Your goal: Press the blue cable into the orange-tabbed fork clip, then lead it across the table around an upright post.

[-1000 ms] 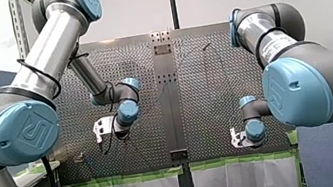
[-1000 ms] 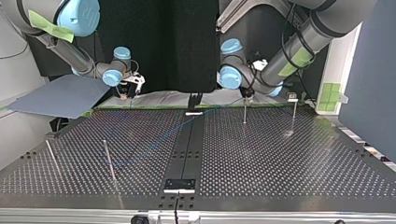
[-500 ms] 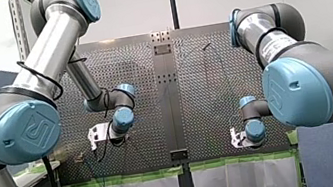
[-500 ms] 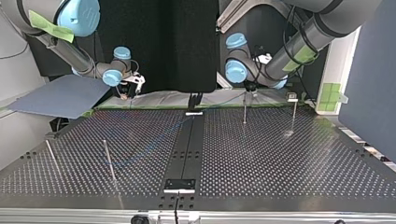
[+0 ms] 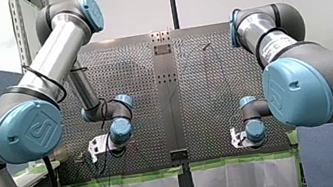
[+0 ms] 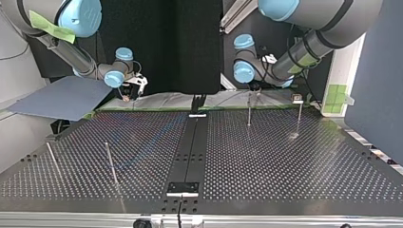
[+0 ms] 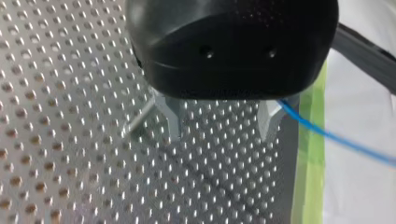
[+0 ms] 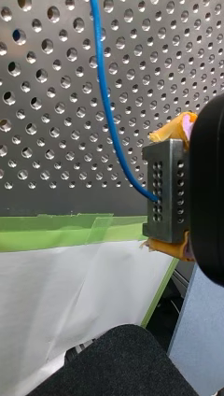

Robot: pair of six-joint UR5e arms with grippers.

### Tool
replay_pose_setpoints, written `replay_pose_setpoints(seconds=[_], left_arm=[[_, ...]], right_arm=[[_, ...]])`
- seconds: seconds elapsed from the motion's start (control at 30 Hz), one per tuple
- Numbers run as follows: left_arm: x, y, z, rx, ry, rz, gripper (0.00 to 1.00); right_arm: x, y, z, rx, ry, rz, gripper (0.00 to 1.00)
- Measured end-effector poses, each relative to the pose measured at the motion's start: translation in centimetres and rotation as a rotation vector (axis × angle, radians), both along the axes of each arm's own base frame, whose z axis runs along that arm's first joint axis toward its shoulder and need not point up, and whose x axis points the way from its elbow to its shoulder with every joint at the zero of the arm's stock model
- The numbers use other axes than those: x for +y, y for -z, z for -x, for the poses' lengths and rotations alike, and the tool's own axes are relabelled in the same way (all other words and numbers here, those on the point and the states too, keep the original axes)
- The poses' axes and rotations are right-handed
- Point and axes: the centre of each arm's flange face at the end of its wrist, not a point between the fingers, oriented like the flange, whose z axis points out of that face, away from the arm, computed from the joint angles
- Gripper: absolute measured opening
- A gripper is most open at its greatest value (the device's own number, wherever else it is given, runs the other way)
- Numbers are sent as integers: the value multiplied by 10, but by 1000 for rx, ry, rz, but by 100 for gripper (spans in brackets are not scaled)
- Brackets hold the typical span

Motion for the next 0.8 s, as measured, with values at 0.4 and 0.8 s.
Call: replay_pose_setpoints(seconds=[0.4,0.8], left_arm=[[20,4,-16,-57,-49,12,0],[21,6,-21,-66,-22,43,0]], right_arm=[[0,0,0,2,-1,0,0],[0,0,0,4,-2,0,0]])
